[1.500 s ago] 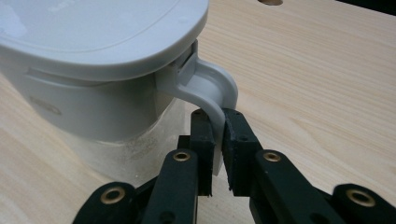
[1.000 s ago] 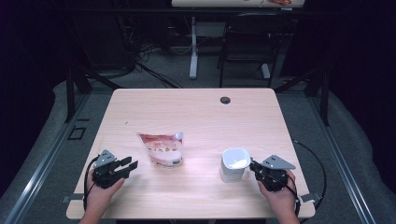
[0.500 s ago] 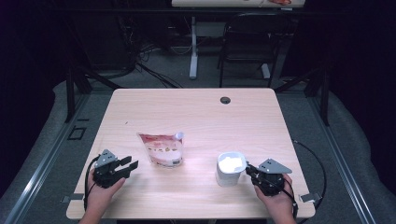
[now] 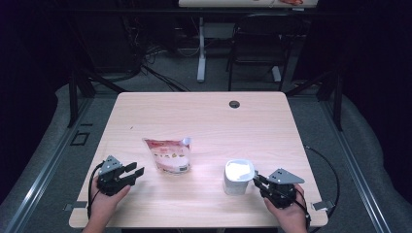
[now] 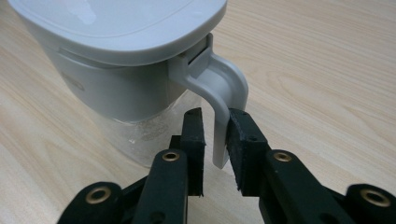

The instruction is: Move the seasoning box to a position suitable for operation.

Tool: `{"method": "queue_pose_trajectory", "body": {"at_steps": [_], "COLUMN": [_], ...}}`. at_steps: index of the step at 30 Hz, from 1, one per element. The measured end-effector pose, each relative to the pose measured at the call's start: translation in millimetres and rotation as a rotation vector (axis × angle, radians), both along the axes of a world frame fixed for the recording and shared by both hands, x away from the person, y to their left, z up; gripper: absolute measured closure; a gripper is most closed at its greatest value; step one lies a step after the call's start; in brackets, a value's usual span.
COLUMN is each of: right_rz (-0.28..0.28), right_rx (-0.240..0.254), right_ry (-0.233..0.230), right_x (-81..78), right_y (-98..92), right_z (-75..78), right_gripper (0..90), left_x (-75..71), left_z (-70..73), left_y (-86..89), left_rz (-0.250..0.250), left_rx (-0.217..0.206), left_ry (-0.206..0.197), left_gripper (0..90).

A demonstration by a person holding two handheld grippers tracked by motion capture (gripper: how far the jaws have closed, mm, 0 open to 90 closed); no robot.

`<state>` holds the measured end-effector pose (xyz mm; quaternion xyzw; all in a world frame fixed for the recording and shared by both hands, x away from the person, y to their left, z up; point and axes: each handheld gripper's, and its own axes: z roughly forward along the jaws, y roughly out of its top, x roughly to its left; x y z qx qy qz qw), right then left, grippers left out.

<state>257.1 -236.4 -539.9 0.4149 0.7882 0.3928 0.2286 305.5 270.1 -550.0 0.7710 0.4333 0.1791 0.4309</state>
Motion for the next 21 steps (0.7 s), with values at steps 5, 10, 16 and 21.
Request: {"method": "queue_pose_trajectory", "body": {"at_steps": [5, 10, 16, 21], "right_rz": [0.009, 0.006, -0.035, -0.026], "right_rx": [0.025, 0.033, 0.065, 0.052], "right_ry": [-0.018, -0.038, -0.056, -0.089], "right_x": [-5.6, -10.4, -4.9, 0.3], "right_y": [-2.2, -5.1, -7.8, -2.8], "right_z": [6.5, 13.1, 26.4, 40.5], "right_gripper": [69.4, 65.9, 60.5, 69.0], "left_x": [0.0, -0.4, -1.7, -2.5], "left_z": [0.0, 0.5, 0.8, 0.8], "left_y": [0.4, 0.7, 0.1, -0.9], "left_rz": [0.002, 0.003, 0.006, -0.001], "left_rx": [-0.005, -0.008, -0.015, -0.008], "left_ry": [-0.005, -0.002, 0.002, 0.009], "left_gripper": [57.9, 57.9, 57.9, 57.9]}}
